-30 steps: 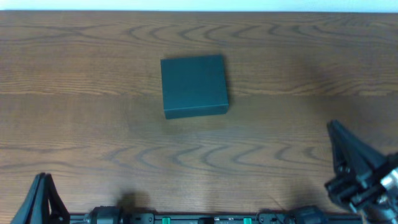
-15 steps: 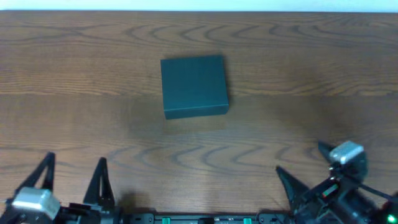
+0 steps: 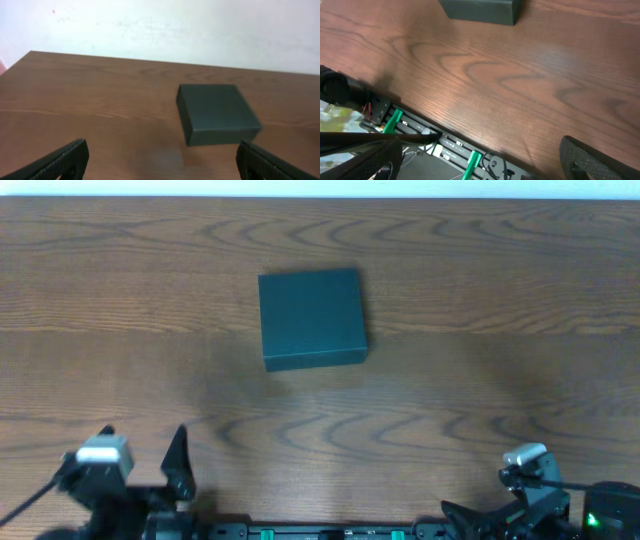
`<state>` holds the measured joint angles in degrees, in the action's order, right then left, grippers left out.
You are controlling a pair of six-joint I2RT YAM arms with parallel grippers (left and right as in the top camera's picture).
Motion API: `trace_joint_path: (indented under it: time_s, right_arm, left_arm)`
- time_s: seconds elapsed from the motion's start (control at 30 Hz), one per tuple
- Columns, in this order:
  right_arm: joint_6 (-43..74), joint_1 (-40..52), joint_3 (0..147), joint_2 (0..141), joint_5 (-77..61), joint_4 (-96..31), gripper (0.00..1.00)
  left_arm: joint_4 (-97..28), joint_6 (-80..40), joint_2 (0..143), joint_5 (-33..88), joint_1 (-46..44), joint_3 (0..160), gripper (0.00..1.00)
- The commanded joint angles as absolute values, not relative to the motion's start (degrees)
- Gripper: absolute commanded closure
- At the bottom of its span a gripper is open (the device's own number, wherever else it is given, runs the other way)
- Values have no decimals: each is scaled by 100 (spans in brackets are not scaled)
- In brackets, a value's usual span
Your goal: Pack container
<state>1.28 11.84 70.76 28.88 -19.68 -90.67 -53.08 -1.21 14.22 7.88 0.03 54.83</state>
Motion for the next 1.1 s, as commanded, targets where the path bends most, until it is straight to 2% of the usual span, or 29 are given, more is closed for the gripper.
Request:
trace_joint_path:
  time_s: [0.0, 0.27, 0.5, 0.73, 1.07]
  right_arm:
    - [167, 1203, 7085, 2904, -1988, -9089, 1]
    - [167, 1203, 7085, 2904, -1988, -9089, 1]
    - [167, 1203, 7085, 2904, -1988, -9089, 1]
    - [167, 1203, 7085, 2904, -1988, -9089, 1]
    - [167, 1203, 7085, 2904, -1988, -9089, 1]
  left_arm:
    - [-5022, 89, 1428, 687, -1, 4759, 5]
    - [-3645, 91, 827, 556, -3, 2606, 5]
    - [-2945, 60, 14, 414, -3, 1398, 4]
    - [-2408, 62, 21, 95, -3, 687, 5]
    - [-2394, 152, 34, -150, -3, 696, 5]
